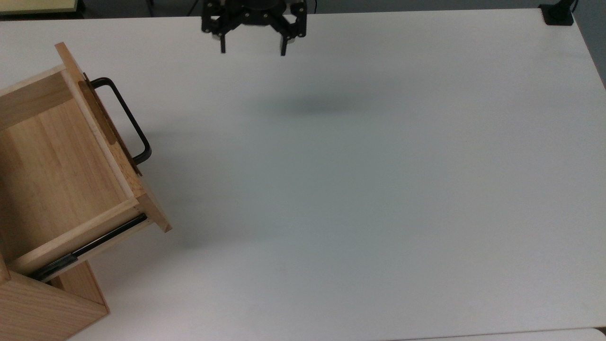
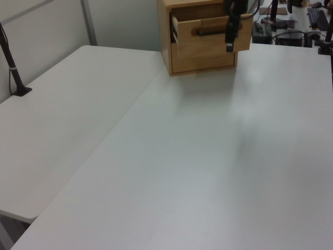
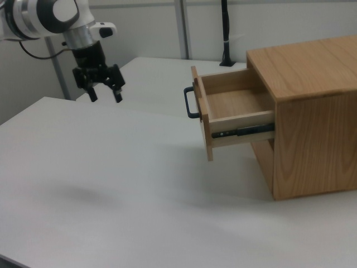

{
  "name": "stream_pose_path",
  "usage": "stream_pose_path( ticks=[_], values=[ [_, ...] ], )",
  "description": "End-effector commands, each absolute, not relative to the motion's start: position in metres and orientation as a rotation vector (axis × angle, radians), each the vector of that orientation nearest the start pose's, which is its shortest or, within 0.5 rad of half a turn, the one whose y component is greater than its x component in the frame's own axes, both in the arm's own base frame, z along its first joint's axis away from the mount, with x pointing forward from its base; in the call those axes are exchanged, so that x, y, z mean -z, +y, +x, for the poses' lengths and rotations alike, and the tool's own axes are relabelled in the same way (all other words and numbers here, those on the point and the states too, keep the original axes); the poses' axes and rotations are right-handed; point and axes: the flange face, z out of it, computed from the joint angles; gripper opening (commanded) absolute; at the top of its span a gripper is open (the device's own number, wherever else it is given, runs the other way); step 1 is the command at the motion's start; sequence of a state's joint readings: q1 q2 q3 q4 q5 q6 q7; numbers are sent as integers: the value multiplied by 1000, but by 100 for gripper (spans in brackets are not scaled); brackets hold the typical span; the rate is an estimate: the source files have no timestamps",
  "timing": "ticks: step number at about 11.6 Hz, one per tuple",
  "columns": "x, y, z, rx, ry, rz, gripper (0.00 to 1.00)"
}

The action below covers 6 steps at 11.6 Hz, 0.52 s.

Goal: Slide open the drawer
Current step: 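Release the handle and lift the gripper away from the drawer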

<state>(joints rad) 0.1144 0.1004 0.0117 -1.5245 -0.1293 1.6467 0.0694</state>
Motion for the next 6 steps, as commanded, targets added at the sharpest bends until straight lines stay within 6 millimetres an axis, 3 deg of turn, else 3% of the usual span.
stream_pose_path(
  ticks=[1, 6],
  values=[
    [-602, 61, 565, -75, 95, -3206, 100],
    [-587, 49, 571, -107, 140, -3162, 100]
  ],
)
